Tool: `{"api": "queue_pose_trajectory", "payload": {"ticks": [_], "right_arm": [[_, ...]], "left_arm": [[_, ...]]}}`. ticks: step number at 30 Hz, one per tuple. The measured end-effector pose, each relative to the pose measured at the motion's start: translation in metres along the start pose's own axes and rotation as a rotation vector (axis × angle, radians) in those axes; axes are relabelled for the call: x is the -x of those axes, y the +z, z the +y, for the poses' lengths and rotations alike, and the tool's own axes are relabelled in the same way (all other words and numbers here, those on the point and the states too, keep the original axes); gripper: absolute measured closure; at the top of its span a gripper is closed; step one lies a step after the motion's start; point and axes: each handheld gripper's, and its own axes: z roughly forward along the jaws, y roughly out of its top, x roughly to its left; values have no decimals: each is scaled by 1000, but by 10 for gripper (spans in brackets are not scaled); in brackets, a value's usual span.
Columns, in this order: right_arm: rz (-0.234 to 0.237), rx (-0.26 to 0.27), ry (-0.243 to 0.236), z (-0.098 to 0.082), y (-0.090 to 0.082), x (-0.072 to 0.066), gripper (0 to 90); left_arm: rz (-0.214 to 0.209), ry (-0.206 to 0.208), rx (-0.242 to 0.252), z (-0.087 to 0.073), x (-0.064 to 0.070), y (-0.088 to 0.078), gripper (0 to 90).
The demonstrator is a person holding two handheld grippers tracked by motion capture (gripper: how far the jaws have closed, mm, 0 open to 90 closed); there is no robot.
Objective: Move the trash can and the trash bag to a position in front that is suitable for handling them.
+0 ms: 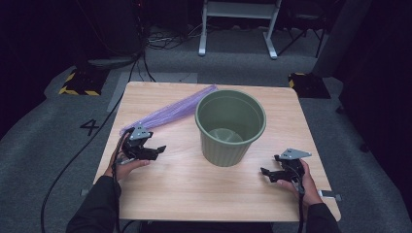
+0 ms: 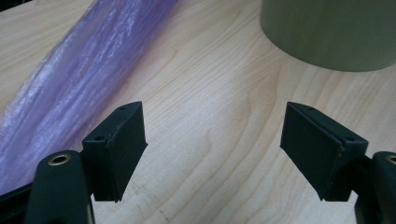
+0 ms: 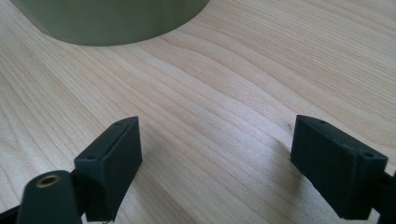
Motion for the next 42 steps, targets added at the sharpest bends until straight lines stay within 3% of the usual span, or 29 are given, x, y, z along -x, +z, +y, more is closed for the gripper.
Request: {"api": "queue_pose_trajectory", "payload": {"ticks": [8, 11, 15, 20, 24, 30, 42], "right_arm": [[0, 0, 0, 0, 0, 0, 165], [0, 0, 0, 0, 0, 0, 165], [0, 0, 0, 0, 0, 0, 165], [0, 0, 0, 0, 0, 0, 165], [1, 0, 0, 0, 0, 0, 165], [0, 0, 0, 0, 0, 0, 165], [-1, 0, 0, 0, 0, 0, 165]], "left_arm": [[15, -17, 19, 18, -15, -5, 233], [27, -11, 11, 20, -19, -5, 234], [41, -51, 6, 20, -29, -5, 221], [73, -50, 1, 19, -36, -8, 207], [105, -63, -21, 11, -46, -5, 206], [147, -118, -27, -1, -61, -3, 207], [177, -195, -88, -21, -83, 18, 203]]}}
